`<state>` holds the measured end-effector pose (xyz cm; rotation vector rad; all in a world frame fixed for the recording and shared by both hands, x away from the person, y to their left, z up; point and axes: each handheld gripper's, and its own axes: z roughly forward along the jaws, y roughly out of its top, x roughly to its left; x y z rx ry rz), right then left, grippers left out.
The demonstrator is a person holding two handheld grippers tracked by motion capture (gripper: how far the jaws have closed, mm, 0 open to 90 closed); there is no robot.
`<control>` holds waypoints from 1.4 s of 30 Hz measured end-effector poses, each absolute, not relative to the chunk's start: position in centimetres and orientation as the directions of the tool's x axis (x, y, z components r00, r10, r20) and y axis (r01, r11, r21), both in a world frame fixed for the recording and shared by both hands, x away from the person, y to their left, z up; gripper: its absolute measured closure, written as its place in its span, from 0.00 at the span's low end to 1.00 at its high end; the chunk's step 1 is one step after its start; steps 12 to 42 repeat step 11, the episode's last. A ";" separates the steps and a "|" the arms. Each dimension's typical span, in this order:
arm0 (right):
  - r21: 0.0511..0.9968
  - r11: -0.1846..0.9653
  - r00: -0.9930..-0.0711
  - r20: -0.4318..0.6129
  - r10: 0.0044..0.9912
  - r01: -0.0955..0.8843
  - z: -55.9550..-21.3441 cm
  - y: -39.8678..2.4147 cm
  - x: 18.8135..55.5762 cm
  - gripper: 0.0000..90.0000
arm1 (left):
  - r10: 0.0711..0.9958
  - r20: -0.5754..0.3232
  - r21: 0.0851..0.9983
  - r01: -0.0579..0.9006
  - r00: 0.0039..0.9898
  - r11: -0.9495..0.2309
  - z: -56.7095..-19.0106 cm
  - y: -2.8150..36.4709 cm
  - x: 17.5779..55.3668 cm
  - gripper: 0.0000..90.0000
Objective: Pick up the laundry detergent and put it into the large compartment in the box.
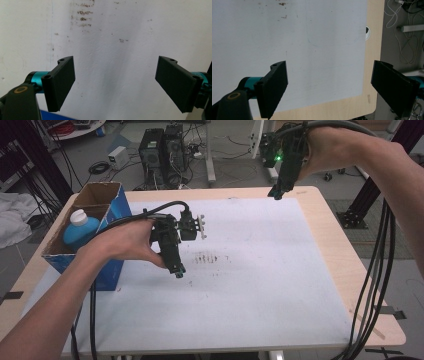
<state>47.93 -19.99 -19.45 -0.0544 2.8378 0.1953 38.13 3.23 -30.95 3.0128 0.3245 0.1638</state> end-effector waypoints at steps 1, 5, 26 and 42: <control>0.128 0.990 -0.956 -0.294 -0.017 -0.057 -19.4 -20.0 47.9 0.15 | 0.218 0.095 0.117 0.206 0.971 -0.971 -31.0 3.2 38.1 0.18; 0.127 0.990 -0.956 -0.294 -0.019 -0.059 -19.5 -20.0 47.9 0.15 | 0.216 0.098 0.117 0.205 0.971 -0.972 -30.9 3.2 38.1 0.18; 0.129 0.990 -0.956 -0.294 -0.015 -0.055 -19.4 -19.9 47.8 0.15 | 0.217 0.100 0.121 0.205 0.971 -0.971 -30.9 3.3 37.9 0.18; 0.129 0.990 -0.956 -0.294 -0.015 -0.055 -19.4 -19.9 47.8 0.15 | 0.217 0.100 0.121 0.205 0.971 -0.971 -30.9 3.3 37.9 0.18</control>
